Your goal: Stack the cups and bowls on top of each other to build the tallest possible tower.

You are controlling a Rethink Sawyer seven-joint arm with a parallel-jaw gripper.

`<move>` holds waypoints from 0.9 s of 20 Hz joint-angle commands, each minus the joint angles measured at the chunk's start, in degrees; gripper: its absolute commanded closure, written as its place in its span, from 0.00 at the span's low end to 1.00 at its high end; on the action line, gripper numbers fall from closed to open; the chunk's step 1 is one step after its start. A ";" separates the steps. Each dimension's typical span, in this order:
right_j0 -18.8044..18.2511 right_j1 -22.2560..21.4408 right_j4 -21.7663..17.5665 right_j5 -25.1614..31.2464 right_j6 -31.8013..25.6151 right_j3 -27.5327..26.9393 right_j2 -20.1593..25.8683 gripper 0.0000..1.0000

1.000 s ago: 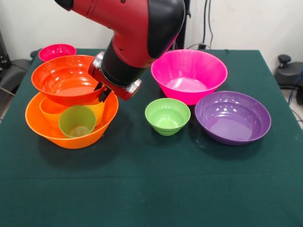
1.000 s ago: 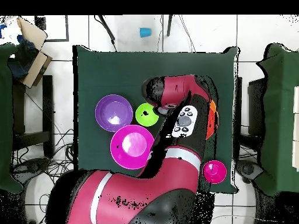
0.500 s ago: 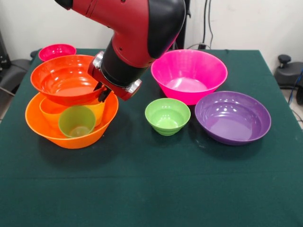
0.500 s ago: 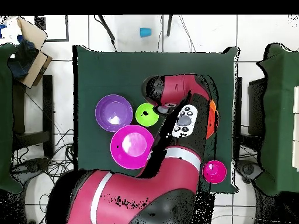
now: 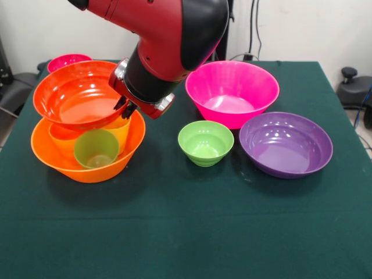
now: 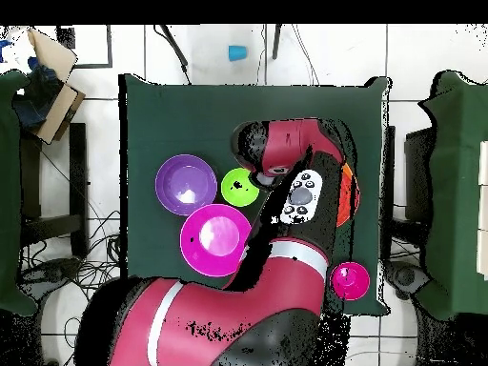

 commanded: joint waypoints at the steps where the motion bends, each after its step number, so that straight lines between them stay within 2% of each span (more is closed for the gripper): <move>1: 0.26 -1.26 0.26 5.47 -6.37 -4.45 6.62 1.00; 9: -0.36 -0.90 0.68 2.78 -5.58 -4.55 7.39 1.00; 18: -0.18 -0.64 0.53 5.30 -6.33 -6.02 7.04 1.00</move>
